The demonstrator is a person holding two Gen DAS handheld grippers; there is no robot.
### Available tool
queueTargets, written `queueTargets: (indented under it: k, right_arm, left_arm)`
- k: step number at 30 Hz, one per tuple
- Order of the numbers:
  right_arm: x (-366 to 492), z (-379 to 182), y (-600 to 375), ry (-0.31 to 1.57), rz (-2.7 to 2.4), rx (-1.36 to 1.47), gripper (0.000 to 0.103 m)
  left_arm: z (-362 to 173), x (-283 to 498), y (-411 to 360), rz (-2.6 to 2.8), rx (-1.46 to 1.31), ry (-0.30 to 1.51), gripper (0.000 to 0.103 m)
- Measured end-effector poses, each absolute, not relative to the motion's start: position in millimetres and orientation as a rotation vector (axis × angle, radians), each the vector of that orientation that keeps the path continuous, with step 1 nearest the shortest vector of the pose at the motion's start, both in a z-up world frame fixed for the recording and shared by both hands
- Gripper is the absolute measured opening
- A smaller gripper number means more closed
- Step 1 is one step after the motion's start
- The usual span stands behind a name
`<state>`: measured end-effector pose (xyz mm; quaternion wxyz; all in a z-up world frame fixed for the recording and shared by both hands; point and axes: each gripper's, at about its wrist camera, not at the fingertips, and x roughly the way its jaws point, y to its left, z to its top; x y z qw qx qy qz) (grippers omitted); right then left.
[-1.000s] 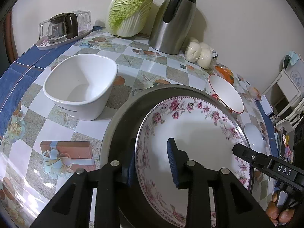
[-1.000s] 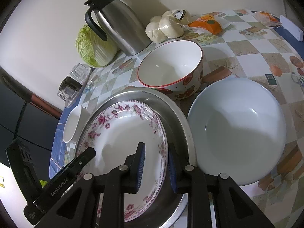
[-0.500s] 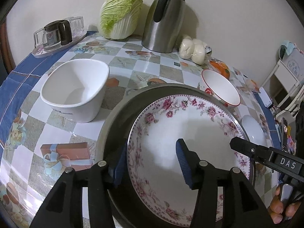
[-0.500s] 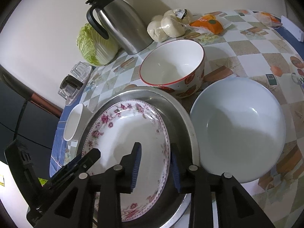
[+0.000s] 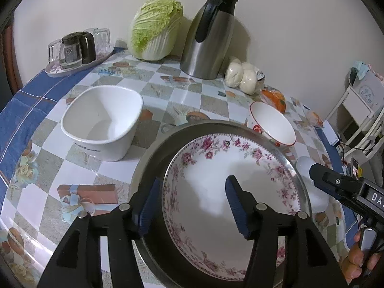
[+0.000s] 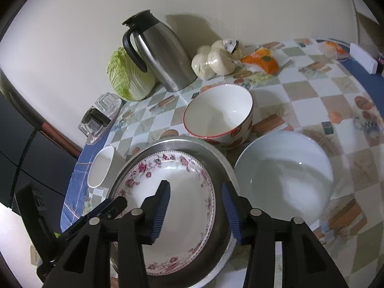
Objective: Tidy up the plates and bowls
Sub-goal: 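Open both grippers and release the floral plate rim, then move both grippers to the rim of the red-rimmed white bowl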
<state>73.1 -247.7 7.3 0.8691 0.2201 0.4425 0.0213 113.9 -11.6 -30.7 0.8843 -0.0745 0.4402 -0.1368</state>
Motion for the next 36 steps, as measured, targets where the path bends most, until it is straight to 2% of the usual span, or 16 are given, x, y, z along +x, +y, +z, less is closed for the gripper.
queueTargets:
  k: [3, 5, 6, 9, 12, 17, 21, 24, 25, 26, 36]
  right_arm:
    - [70.3, 12.4, -247.4, 0.914, 0.03, 0.436, 0.063]
    - [69.0, 15.1, -245.1, 0.912, 0.02, 0.406, 0.068]
    - [68.6, 15.2, -244.0, 0.914, 0.015, 0.391, 0.073]
    - [68.1, 13.9, -240.1, 0.922, 0.001, 0.352, 0.076]
    - [66.7, 11.9, -237.9, 0.922, 0.0, 0.328, 0.085]
    - [63.4, 13.9, -235.2, 0.902, -0.013, 0.294, 0.098]
    - [62.7, 14.7, -235.2, 0.895, -0.015, 0.285, 0.103]
    - [62.9, 15.3, -234.9, 0.894, -0.016, 0.281, 0.103]
    - [62.4, 15.9, -235.1, 0.892, -0.016, 0.279, 0.103]
    - [62.2, 16.6, -235.6, 0.89, -0.015, 0.279, 0.103]
    - [58.1, 24.5, -240.5, 0.852, -0.013, 0.291, 0.103]
  left_arm:
    - [-27.8, 112.6, -8.5, -0.265, -0.162, 0.908, 0.065]
    - [-26.2, 112.5, -6.3, -0.244, -0.157, 0.902, 0.075]
    - [-24.8, 111.7, -5.2, -0.232, -0.152, 0.893, 0.075]
    - [-24.1, 111.4, -2.5, -0.213, -0.141, 0.89, 0.077]
    - [-25.9, 111.5, -0.4, -0.195, -0.13, 0.894, 0.083]
    - [-26.6, 111.8, 5.4, -0.154, -0.128, 0.889, 0.083]
    - [-27.8, 111.8, 8.2, -0.131, -0.127, 0.888, 0.084]
    - [-28.9, 111.2, 9.0, -0.11, -0.113, 0.88, 0.087]
    - [-29.1, 111.0, 9.2, -0.102, -0.107, 0.877, 0.096]
    - [-29.0, 110.8, 9.5, -0.091, -0.098, 0.87, 0.1]
    - [-20.8, 113.6, 13.6, -0.025, -0.071, 0.853, 0.101]
